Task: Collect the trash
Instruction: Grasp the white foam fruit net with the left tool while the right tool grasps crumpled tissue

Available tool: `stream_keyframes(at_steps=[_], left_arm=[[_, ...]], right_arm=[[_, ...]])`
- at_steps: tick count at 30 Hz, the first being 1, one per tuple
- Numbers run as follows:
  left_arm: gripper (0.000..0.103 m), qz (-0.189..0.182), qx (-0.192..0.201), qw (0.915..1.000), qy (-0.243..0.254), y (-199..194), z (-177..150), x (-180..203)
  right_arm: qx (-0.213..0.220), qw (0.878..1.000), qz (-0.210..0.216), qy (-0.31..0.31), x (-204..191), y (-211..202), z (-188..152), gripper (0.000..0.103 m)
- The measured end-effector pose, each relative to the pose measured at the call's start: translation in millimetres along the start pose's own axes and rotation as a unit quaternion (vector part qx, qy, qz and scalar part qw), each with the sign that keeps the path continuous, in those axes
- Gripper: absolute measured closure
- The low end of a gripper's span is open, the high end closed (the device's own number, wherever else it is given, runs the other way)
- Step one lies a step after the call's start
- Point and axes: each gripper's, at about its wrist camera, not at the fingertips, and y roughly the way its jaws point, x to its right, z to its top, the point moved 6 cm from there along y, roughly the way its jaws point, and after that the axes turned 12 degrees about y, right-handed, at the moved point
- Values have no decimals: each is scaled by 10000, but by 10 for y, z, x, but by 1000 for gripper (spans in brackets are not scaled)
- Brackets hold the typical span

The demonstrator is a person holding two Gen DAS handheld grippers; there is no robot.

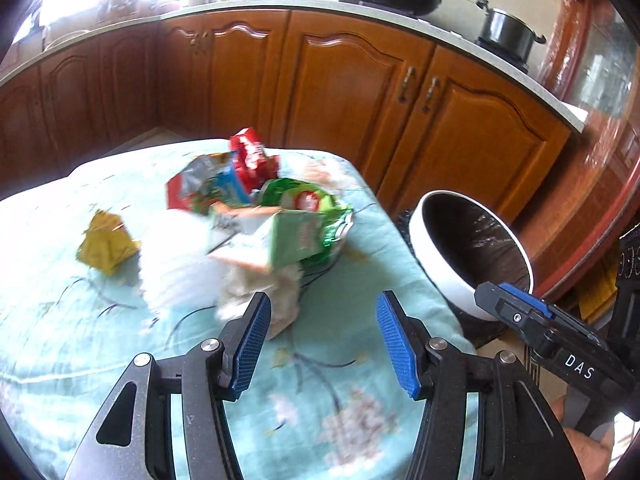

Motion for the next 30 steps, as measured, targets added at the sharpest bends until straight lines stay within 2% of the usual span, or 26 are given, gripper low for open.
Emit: stream_keyframes(at_steps=[8,15,20,30], left_arm=[[48,220,78,9995,-211,-343,-211,-360],[48,427,-12,9978,-508,-415,-312,-710],[48,478,-69,9970,-610,-369,-294,-892],[49,383,-191,9969,-659,-22,-144,-1067]], right_arm=[[-210,9992,231,-253,-404,154,-206,47],[-379,9974,416,-441,-707,299,-343,47],[-471,9960,544,-530,-888,404,-390,47],[-659,9928,740,-677,-1154,728,-401,48]])
